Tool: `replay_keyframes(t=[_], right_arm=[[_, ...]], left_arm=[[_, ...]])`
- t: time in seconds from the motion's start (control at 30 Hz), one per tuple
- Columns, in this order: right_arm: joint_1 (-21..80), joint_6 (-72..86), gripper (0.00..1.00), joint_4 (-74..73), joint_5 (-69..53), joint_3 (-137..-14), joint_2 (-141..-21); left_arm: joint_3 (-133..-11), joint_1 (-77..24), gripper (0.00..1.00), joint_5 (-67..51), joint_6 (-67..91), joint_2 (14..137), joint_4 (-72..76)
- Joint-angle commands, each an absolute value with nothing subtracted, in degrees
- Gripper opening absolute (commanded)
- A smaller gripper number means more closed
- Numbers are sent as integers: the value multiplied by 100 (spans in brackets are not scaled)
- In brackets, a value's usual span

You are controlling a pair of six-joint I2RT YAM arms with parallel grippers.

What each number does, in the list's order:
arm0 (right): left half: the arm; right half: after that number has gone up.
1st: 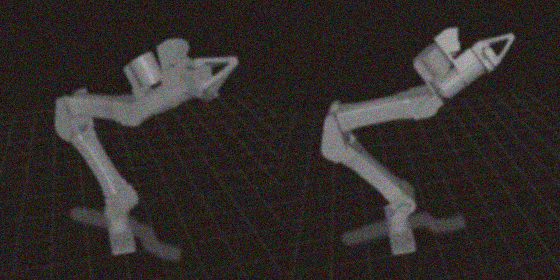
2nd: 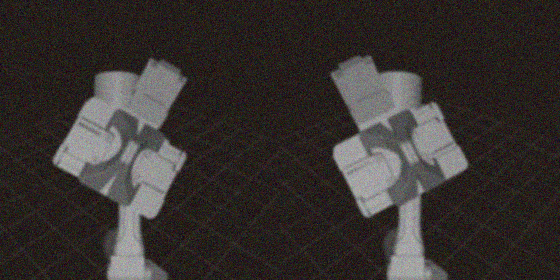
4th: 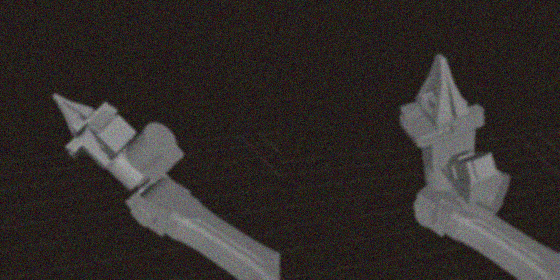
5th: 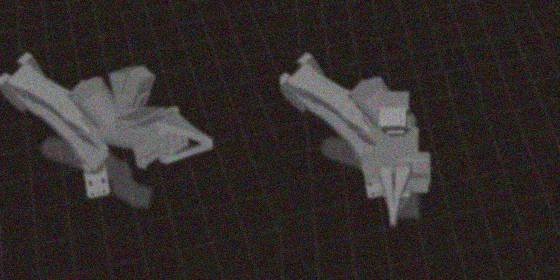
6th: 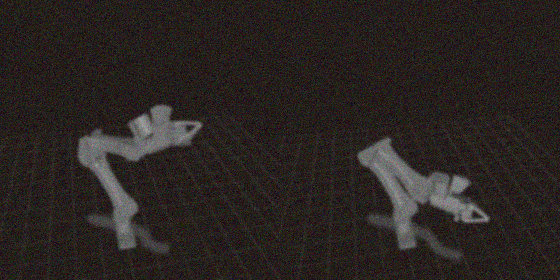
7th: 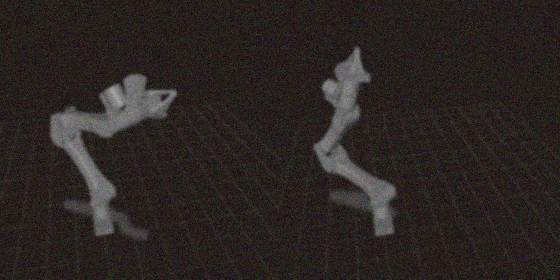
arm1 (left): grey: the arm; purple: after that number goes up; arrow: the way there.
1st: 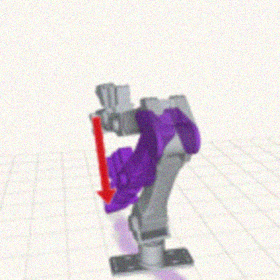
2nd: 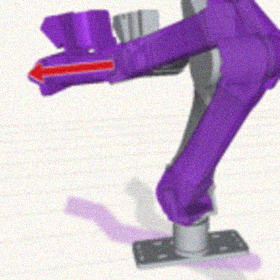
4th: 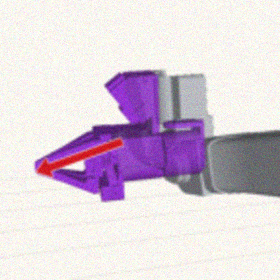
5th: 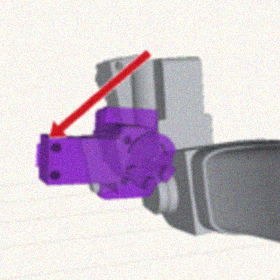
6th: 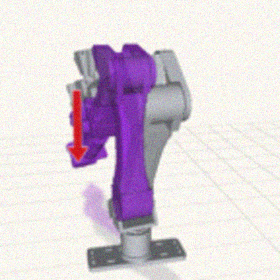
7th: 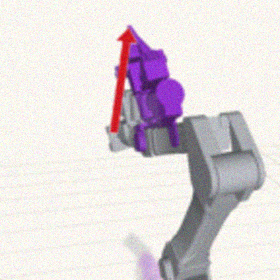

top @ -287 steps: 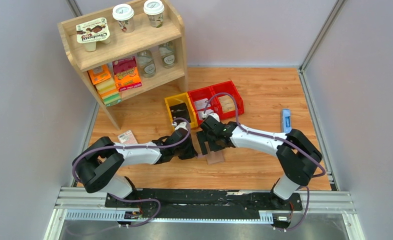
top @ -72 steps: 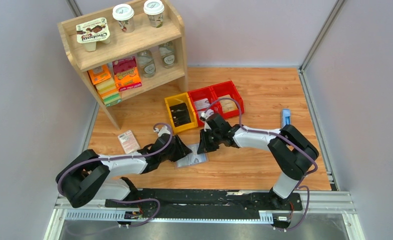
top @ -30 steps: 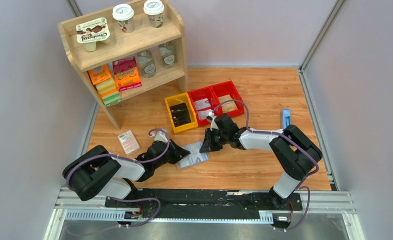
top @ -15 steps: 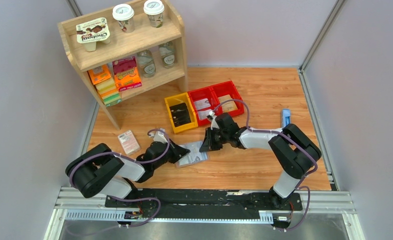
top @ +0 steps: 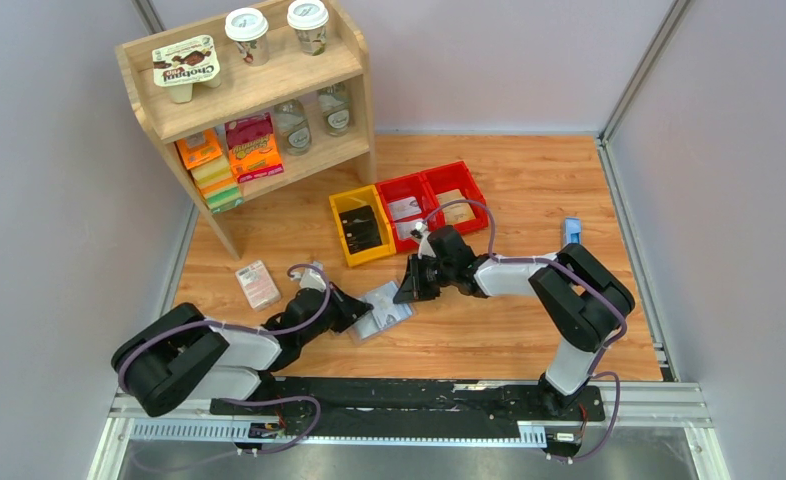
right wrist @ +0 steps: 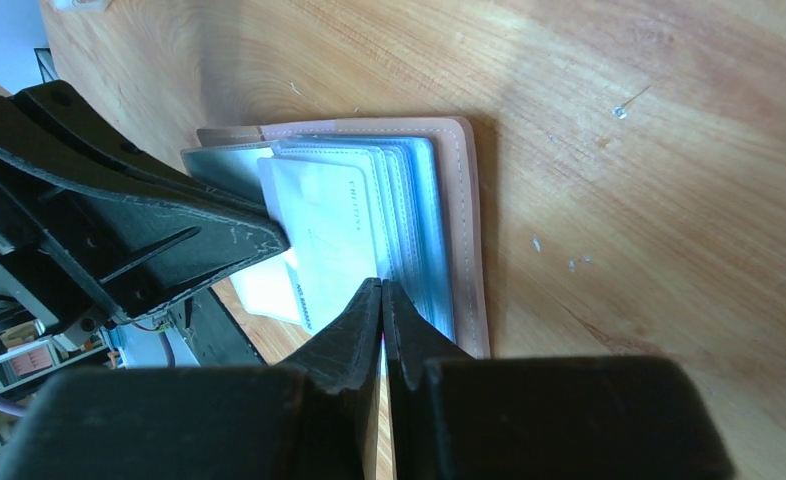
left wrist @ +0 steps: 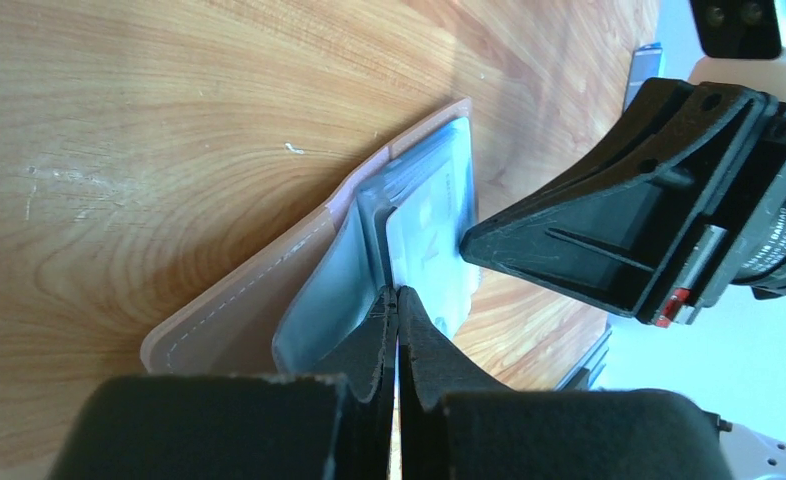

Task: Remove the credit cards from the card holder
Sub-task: Remove the credit card from the card holder.

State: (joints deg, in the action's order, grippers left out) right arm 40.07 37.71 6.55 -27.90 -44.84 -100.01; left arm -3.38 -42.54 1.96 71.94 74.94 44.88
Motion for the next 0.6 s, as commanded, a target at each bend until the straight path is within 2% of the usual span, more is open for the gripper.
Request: replay_keyframes(t=[0.0, 0.17, 0.33, 0.57], right_arm=[[3946, 3524, 8, 70, -2022, -4316, -10336], [3938, 3507, 7, 79, -2048, -4324, -10345], [3946, 3507, 8, 114, -2065, -4342, -10266], [3946, 3507, 9, 167, -2232, -4403, -10222]], left_arm=[[-53, -4236, 0, 466, 7233, 6979, 3982], [167, -4236, 2, 667, 7198, 6190, 3122], [202, -4236, 0, 817, 7119, 5556, 2304], [255, -4228, 5, 914, 7119, 5212, 2065]])
